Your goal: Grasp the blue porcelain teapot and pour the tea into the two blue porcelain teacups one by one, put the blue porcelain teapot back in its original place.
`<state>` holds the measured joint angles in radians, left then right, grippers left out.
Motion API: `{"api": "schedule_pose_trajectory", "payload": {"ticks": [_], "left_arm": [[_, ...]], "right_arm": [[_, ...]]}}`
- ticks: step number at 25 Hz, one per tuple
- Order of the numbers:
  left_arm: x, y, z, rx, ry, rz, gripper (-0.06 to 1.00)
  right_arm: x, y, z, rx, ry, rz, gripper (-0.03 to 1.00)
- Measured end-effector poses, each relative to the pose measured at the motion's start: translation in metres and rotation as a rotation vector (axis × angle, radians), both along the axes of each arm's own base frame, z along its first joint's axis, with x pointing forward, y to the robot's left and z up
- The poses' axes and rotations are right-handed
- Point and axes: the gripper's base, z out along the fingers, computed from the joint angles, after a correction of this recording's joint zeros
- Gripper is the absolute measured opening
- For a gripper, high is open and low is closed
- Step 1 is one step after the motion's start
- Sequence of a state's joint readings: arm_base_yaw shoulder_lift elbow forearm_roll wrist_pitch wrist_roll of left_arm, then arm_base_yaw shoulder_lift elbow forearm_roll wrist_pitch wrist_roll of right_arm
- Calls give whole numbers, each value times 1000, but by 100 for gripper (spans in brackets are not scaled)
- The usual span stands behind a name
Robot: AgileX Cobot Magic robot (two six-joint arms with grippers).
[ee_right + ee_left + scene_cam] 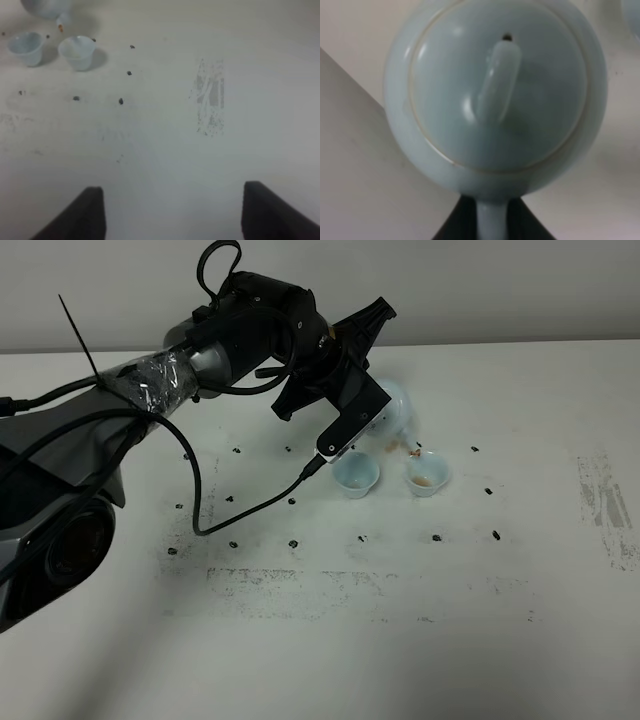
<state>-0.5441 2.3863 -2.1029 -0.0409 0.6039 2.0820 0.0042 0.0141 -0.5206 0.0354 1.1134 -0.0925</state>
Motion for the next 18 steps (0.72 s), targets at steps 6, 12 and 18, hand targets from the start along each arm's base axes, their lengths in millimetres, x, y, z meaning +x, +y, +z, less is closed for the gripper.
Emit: {"api": "schedule_pose_trajectory", "payload": {"ticks": [6,12,18], "left_arm": [[0,0,0,23,-15,-9,4],[-2,-6,1,17,-29,-20,4],[-2,-5,1,33,-39,-24,4]], "right_arm": [[0,0,0,0,0,0,56],[0,0,0,0,0,0,56],[0,0,0,0,0,0,56]]}}
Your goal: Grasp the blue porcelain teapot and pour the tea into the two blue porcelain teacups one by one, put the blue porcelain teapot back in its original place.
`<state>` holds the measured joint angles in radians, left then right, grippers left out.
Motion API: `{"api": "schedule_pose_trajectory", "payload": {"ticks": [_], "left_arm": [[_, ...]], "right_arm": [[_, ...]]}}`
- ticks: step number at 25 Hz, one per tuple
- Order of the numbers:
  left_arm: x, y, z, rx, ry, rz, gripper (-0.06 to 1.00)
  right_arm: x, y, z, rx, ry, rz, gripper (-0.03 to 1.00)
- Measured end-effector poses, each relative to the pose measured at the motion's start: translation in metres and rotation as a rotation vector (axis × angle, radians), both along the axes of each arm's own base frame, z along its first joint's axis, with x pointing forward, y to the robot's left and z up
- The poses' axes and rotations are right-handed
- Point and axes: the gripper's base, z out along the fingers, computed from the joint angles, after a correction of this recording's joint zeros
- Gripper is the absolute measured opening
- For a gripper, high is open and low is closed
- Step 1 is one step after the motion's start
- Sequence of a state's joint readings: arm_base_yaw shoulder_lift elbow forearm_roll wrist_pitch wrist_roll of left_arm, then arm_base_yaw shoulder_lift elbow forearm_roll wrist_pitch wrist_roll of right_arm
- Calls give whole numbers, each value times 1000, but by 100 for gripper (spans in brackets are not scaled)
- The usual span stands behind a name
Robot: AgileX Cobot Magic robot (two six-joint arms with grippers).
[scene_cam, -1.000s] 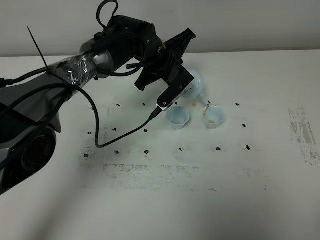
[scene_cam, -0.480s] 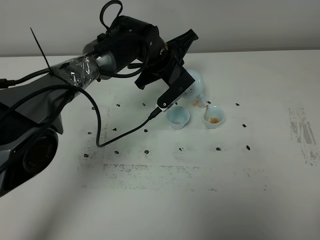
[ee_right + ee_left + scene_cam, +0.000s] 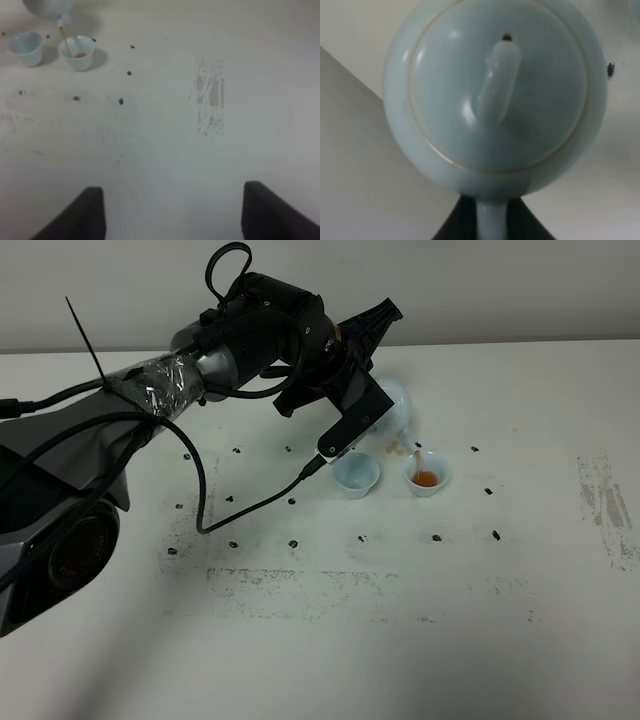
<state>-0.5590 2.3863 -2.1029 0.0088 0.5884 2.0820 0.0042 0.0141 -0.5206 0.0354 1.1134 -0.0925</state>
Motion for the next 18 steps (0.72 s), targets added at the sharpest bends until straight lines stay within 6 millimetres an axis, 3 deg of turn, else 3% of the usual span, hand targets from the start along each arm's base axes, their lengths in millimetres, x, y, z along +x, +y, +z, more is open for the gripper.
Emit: {"api": "schedule_pose_trajectory", "payload": {"ticks": [18], "left_arm": [[2,-1,1,-10,-23,-1,4]], "right_arm": [[0,0,0,0,0,0,56]]}}
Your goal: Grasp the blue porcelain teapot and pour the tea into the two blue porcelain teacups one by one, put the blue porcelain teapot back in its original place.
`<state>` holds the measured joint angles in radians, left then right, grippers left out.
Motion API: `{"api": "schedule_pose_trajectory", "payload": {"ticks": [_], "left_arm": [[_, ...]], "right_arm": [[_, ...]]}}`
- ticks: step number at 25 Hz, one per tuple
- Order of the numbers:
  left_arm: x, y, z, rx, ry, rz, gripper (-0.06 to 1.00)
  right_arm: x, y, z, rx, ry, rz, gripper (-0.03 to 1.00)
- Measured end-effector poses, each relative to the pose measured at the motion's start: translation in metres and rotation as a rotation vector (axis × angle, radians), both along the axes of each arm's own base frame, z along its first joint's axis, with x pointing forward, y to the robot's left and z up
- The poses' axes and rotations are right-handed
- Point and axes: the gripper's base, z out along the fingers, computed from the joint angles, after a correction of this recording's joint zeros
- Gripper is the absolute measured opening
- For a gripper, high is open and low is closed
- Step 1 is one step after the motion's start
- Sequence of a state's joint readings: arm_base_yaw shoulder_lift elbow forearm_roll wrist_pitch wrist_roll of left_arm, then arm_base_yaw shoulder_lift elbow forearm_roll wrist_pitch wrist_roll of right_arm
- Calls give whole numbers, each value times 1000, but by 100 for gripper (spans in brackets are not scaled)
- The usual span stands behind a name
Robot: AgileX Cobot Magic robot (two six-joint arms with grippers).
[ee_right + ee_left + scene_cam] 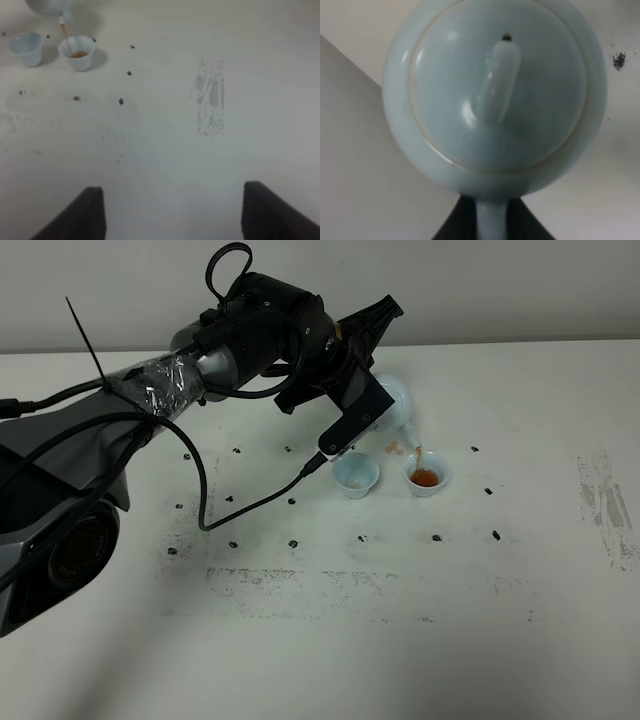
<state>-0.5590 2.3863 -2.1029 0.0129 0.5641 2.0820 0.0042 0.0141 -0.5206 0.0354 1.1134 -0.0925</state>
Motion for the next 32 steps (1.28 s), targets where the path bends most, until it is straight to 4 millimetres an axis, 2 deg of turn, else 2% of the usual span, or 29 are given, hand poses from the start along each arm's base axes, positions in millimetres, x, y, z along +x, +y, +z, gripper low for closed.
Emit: {"api": "schedule_pose_trajectory", "payload": {"ticks": [32], "left_arm": [[1,-4,3,-1,-53,-15,4]], "right_arm": [[0,0,0,0,0,0,56]]}}
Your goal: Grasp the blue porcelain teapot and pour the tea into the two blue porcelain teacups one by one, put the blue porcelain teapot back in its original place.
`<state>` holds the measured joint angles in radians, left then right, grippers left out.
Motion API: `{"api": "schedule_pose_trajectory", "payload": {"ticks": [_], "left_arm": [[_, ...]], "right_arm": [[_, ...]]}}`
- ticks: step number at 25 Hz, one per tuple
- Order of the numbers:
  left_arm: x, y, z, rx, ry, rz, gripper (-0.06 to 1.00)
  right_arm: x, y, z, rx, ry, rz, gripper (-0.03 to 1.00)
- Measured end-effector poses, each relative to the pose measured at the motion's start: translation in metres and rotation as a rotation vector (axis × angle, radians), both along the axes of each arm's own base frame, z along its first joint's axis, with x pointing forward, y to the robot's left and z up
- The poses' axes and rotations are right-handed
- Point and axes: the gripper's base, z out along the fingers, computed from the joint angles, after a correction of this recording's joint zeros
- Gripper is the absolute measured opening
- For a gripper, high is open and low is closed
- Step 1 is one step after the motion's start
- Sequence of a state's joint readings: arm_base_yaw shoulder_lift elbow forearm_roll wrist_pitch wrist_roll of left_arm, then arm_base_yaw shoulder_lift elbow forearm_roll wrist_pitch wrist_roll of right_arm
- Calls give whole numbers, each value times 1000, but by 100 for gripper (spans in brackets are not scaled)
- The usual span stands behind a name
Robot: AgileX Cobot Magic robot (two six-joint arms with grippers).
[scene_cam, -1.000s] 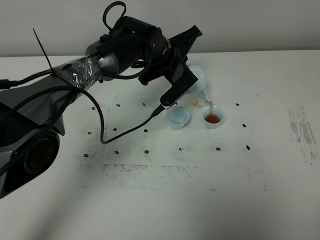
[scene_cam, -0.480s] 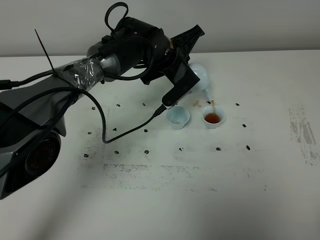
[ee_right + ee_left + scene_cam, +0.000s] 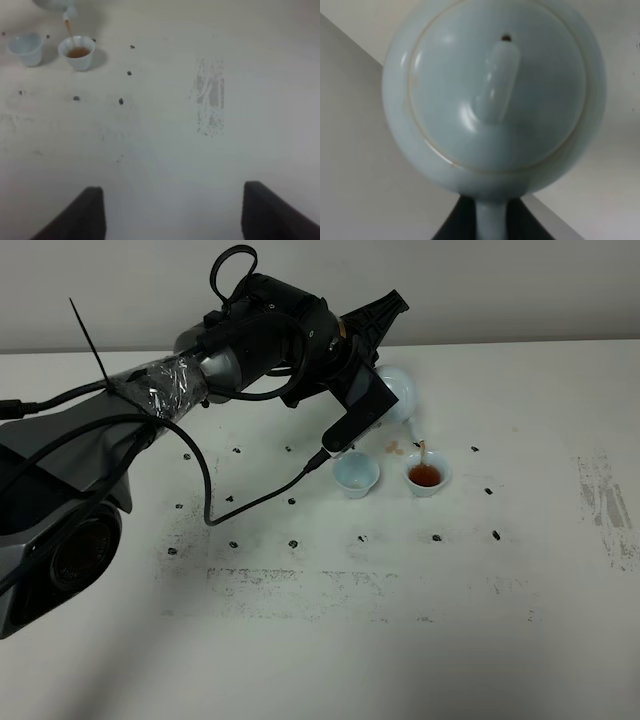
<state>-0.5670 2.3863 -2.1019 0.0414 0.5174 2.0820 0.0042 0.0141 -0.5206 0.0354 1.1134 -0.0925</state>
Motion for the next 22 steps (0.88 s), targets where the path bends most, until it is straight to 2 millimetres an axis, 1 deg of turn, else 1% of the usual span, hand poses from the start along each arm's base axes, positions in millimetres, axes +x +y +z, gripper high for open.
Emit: {"api": "schedule_pose_trajectory", "payload": {"ticks": [22], "left_arm": [[1,1,0,11,-10,-3,4]], "right_arm": [[0,0,0,0,0,0,56]]}}
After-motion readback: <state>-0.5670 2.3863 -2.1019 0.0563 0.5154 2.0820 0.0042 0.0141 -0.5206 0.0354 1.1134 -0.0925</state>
